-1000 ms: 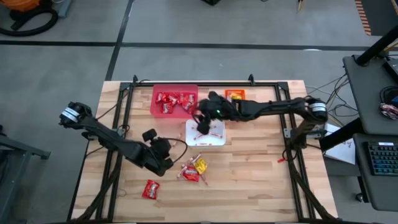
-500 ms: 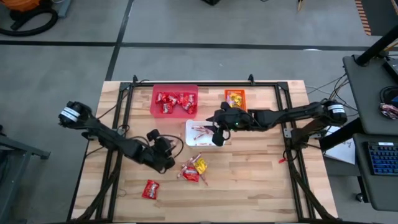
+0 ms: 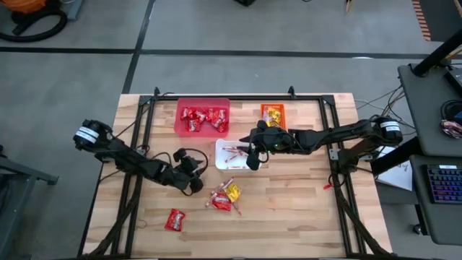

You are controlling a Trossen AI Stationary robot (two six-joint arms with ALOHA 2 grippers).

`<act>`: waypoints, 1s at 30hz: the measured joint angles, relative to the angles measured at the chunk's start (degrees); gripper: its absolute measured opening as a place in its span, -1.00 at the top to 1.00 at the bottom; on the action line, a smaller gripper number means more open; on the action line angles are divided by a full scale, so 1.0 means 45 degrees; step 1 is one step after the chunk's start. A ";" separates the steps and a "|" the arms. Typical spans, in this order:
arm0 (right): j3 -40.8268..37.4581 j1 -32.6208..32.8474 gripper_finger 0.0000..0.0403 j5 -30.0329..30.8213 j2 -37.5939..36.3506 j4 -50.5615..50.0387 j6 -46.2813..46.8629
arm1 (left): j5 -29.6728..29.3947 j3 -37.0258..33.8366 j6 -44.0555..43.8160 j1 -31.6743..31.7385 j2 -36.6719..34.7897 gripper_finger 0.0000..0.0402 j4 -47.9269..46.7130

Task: Sort candy
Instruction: Put the white candy into the white bin

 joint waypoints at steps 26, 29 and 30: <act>-0.0061 0.0188 0.29 0.0204 0.0049 0.0060 0.0240 | 0.0237 0.0313 -0.0604 0.0146 0.2069 0.88 0.0368; -0.0061 0.0283 0.29 0.0203 0.0049 0.0064 0.0027 | 0.0292 0.0291 -0.0332 0.0155 0.1780 0.95 0.0173; -0.0061 0.0332 0.29 0.0207 0.0049 0.0059 -0.0032 | 0.0353 0.0271 -0.0270 0.0155 0.1627 0.95 0.0029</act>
